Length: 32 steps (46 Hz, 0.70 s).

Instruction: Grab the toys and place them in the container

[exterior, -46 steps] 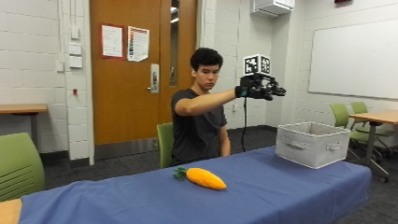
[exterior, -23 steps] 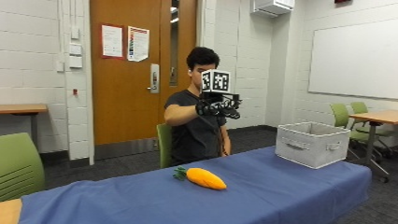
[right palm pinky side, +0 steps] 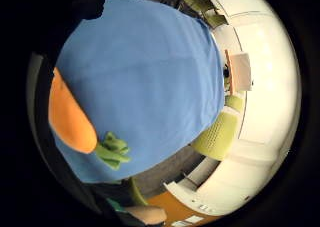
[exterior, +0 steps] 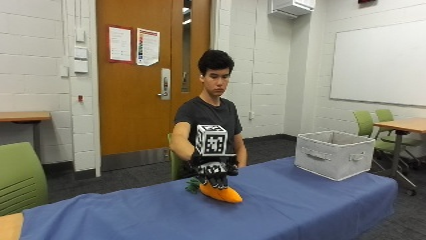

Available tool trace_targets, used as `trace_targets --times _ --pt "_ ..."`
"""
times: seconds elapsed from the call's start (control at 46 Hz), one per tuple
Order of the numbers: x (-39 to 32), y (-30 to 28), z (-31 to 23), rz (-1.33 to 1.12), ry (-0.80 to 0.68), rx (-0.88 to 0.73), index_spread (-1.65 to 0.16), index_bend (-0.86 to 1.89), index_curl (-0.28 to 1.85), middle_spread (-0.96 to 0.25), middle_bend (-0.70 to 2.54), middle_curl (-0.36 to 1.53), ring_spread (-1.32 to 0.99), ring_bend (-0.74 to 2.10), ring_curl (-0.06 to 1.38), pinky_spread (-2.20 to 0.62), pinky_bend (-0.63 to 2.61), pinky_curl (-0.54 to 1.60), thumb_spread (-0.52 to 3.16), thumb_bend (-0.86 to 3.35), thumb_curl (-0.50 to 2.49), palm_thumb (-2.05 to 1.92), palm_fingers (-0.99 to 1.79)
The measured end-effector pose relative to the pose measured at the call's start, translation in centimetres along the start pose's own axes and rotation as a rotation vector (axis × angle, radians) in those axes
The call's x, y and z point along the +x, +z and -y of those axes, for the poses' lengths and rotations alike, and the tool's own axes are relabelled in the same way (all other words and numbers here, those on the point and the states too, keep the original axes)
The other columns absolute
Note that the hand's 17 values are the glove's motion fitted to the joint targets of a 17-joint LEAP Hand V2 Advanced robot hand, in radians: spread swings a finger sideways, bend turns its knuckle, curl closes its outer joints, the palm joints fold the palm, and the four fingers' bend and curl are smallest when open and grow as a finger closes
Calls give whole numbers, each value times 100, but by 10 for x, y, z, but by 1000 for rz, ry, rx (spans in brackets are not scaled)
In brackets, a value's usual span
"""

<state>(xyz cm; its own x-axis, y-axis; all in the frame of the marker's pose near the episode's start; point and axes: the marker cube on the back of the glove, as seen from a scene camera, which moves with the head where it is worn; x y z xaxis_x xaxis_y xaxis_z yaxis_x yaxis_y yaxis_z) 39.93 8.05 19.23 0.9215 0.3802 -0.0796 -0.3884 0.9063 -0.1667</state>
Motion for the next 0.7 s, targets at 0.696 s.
trace_targets --times 0.696 --pt "-21 59 -10 126 -18 -88 -18 34 50 -4 15 37 -23 21 23 -12 64 33 118 9 22 18 11"
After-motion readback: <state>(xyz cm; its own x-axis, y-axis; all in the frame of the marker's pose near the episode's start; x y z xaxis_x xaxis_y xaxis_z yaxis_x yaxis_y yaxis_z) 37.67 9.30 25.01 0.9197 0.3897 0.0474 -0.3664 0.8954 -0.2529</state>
